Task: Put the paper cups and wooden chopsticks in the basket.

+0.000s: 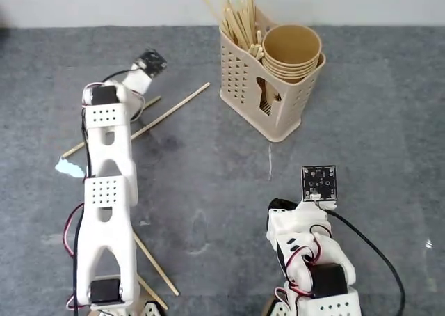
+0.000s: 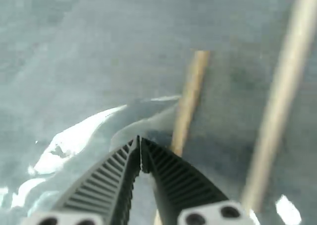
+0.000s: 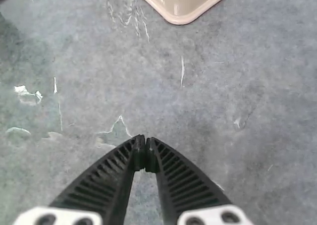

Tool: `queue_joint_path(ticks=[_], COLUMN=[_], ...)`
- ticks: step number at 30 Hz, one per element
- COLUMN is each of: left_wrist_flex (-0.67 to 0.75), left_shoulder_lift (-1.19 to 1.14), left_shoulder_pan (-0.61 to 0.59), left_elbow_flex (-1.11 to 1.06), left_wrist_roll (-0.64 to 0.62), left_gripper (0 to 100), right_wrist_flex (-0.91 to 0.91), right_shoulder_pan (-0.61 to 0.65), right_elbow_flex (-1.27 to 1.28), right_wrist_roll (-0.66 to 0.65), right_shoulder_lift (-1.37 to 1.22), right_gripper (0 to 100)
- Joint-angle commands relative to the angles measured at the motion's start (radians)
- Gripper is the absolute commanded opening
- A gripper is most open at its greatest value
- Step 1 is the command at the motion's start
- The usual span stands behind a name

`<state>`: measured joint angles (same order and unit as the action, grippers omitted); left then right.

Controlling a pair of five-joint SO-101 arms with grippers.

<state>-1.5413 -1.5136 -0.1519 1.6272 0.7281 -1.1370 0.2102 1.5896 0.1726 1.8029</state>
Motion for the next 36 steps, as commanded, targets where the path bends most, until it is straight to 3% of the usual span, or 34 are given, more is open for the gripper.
queue_joint_path(ticks=[1,5,18,24,33,36], left_wrist_flex=[-0.126,-0.216,-0.215,-0.215,-0.029,-0.075], left_shoulder_lift=[0.014,0.068,0.141,0.192,0.16,0.094], left_shoulder_pan=[0.064,0.109,0.144,0.132,0.049,0.051], left_elbow_flex=[0.05,0.045,0.045,0.044,0.044,0.044], left_wrist_roll=[0.049,0.048,0.041,-0.069,-0.203,-0.158], left_gripper=[1,1,1,1,1,1], right_wrist_flex=[0.013,0.013,0.013,0.013,0.013,0.013], right_shoulder_pan=[0.004,0.004,0.004,0.004,0.004,0.004], right_elbow_flex=[-0.006,-0.006,-0.006,-0.006,-0.006,-0.006], right_wrist_roll=[0.0,0.0,0.0,0.0,0.0,0.0], right_shoulder_lift=[0.01,0.01,0.01,0.01,0.01,0.01], right_gripper=[1.5,1.5,1.5,1.5,1.5,1.5])
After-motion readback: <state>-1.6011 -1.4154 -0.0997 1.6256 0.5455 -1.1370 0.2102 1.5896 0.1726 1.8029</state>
